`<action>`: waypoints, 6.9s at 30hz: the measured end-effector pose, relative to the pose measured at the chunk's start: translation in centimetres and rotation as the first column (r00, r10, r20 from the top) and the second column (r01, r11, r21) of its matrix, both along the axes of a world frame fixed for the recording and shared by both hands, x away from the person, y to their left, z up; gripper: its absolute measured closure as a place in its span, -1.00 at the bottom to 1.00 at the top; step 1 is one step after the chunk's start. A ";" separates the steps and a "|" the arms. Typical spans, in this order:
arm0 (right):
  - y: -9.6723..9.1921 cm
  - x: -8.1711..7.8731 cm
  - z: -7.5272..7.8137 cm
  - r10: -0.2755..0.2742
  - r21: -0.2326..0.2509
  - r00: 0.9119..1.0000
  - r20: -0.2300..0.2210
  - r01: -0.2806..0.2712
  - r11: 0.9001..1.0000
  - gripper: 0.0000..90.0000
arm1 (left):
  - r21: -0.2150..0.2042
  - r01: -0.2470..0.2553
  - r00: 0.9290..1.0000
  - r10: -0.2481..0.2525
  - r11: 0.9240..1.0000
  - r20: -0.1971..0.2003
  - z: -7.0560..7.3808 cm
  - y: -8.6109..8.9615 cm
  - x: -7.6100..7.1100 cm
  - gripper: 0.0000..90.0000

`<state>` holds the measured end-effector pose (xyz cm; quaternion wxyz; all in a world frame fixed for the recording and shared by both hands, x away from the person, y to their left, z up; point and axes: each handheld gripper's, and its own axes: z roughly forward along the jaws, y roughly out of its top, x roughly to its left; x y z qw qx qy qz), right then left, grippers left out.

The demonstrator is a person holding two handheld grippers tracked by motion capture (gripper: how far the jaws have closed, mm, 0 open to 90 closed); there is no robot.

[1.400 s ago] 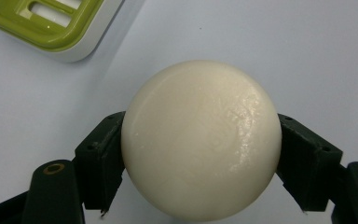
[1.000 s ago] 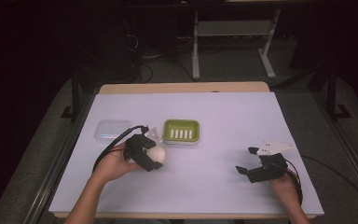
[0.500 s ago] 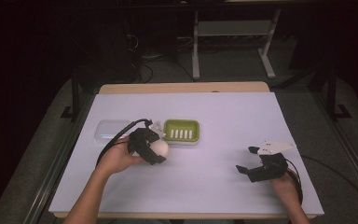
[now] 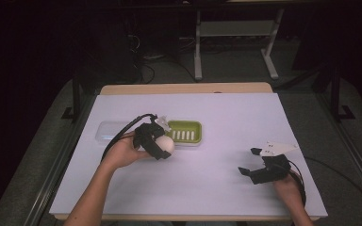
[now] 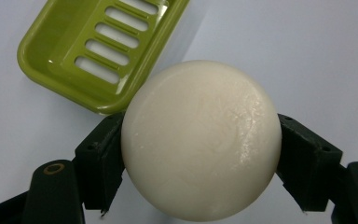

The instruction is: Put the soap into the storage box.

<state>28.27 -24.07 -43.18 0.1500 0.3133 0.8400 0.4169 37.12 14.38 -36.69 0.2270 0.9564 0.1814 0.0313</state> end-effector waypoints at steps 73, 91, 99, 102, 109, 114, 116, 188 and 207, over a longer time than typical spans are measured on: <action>0.0 0.0 0.4 0.004 0.026 1.000 0.012 -0.004 1.000 -0.71 | 0.008 -0.019 1.000 0.019 1.000 -0.012 0.8 -5.8 7.9 -0.45; 0.1 -0.1 0.4 0.011 0.019 1.000 0.014 -0.011 1.000 -0.71 | 0.035 -0.052 0.998 0.053 0.998 -0.036 -0.6 -6.0 8.9 -0.45; 0.2 0.0 0.3 0.015 0.016 1.000 0.012 -0.015 1.000 -0.71 | 0.038 -0.052 0.998 0.054 0.998 -0.039 -0.9 -6.2 9.1 -0.45; 0.2 0.0 0.3 0.017 0.012 1.000 0.015 -0.017 1.000 -0.71 | 0.042 -0.052 0.998 0.054 0.998 -0.043 -1.1 -6.3 9.1 -0.45; 0.2 0.0 0.3 0.016 0.015 1.000 0.011 -0.016 1.000 -0.71 | 0.052 -0.052 0.997 0.054 0.997 -0.048 -1.4 -6.4 9.3 -0.45; 0.3 0.0 0.3 0.019 0.014 1.000 0.014 -0.019 1.000 -0.71 | 0.064 -0.055 0.997 0.058 0.996 -0.055 -1.7 -6.5 9.4 -0.45; 0.3 -0.1 0.3 0.020 0.014 1.000 0.013 -0.020 1.000 -0.71 | 0.066 -0.055 0.997 0.059 0.996 -0.058 -1.8 -6.5 9.4 -0.45; 1.0 0.0 0.3 0.042 0.011 0.999 0.005 -0.042 0.999 -0.71 | 0.007 -0.044 0.998 0.044 0.999 -0.037 -0.4 -4.8 7.1 -0.44; 0.7 0.0 0.4 0.016 0.026 1.000 -0.002 -0.016 1.000 -0.71 | -0.038 -0.069 0.998 0.069 0.997 -0.008 0.4 -2.1 4.0 -0.45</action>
